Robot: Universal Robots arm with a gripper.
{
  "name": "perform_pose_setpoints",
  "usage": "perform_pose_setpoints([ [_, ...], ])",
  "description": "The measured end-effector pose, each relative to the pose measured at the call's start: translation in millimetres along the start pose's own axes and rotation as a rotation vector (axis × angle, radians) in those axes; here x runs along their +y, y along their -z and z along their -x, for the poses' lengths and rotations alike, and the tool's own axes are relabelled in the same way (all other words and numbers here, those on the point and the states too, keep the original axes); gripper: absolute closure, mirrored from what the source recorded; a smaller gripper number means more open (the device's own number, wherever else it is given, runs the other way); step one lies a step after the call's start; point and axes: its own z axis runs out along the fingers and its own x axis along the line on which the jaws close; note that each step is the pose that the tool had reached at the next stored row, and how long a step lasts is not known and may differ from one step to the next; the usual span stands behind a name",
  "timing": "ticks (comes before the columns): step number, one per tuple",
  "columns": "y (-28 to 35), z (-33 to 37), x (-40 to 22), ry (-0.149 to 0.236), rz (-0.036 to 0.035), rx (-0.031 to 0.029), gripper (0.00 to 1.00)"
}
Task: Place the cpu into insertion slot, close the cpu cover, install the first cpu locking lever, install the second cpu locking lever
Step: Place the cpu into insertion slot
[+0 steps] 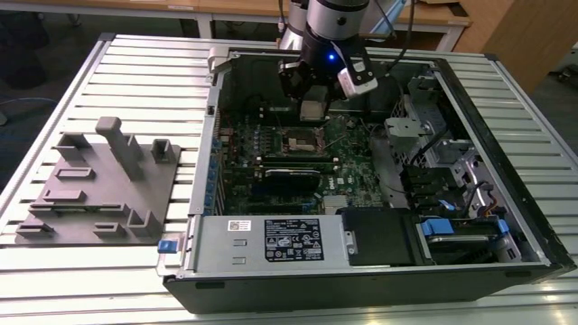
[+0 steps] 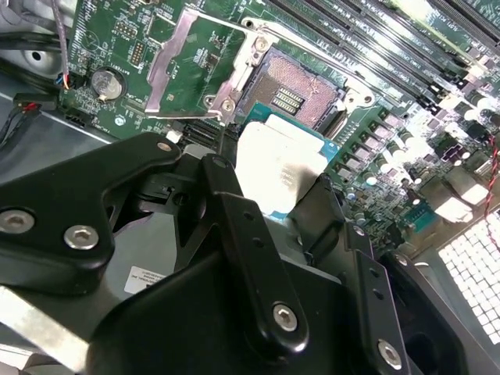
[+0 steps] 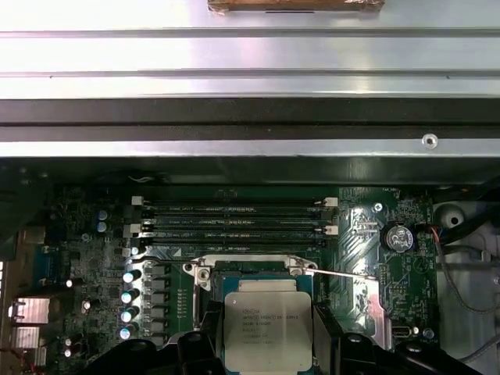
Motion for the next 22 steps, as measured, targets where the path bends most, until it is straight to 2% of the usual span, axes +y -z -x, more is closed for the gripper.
perform_pose_setpoints([
  [8, -10.6, 0.2, -1.2, 0.000, 0.0043, 0.0003, 0.46],
  [22, -16.0, 0.3, -1.8, 0.000, 0.0048, 0.0004, 0.46],
])
